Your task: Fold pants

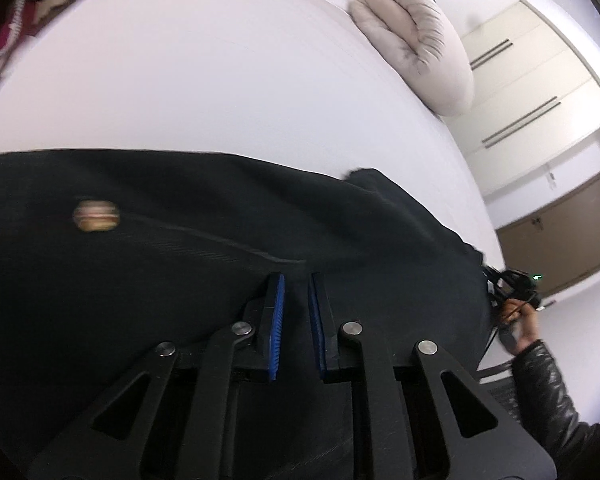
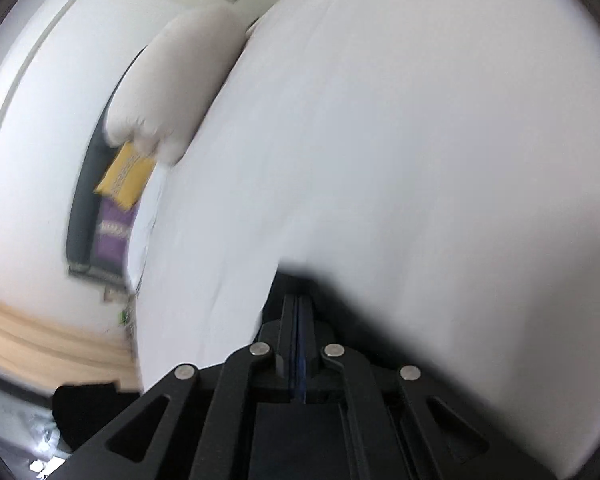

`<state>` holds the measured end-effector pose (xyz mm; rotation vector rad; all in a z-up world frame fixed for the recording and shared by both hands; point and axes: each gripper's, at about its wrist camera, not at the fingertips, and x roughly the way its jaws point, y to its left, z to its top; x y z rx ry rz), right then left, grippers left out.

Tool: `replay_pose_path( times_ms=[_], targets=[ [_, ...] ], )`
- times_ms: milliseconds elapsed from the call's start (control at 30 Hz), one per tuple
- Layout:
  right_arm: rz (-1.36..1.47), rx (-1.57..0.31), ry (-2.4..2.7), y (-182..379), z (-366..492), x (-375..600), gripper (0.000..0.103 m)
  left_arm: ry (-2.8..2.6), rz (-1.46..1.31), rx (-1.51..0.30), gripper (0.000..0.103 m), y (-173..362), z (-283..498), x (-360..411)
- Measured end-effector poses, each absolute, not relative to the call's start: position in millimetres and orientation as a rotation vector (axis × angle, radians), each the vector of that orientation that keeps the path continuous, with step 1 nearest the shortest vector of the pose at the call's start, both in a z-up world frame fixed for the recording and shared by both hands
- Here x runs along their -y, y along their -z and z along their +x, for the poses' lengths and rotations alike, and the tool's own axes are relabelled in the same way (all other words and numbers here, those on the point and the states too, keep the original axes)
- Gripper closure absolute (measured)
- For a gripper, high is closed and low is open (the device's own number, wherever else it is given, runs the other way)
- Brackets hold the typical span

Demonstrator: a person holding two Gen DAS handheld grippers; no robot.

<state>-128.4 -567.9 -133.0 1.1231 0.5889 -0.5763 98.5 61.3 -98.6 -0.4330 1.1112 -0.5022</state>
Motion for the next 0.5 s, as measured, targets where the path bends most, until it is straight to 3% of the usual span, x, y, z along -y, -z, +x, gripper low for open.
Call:
replay_pose_path(
  times_ms=[100, 267, 367, 500],
  targets=[
    [1.094, -0.549, 0.452, 99, -151, 556, 0.098, 0.455, -0.387, -1.08, 0.089, 83, 87, -77],
    [1.025, -0.668, 0.044, 78, -116, 410, 0.098, 0.517, -0.345, -1.037, 0.093, 53, 76, -51],
    [1.007, -0.821, -0.192, 94, -87, 302, 0.098, 0.57, -0.221, -1.05, 0.093, 44, 72, -12],
    [0.935, -1.032, -0.332, 130, -40, 206, 0.098, 0.492, -0.236, -1.109, 0.096, 65, 76, -24]
  ],
)
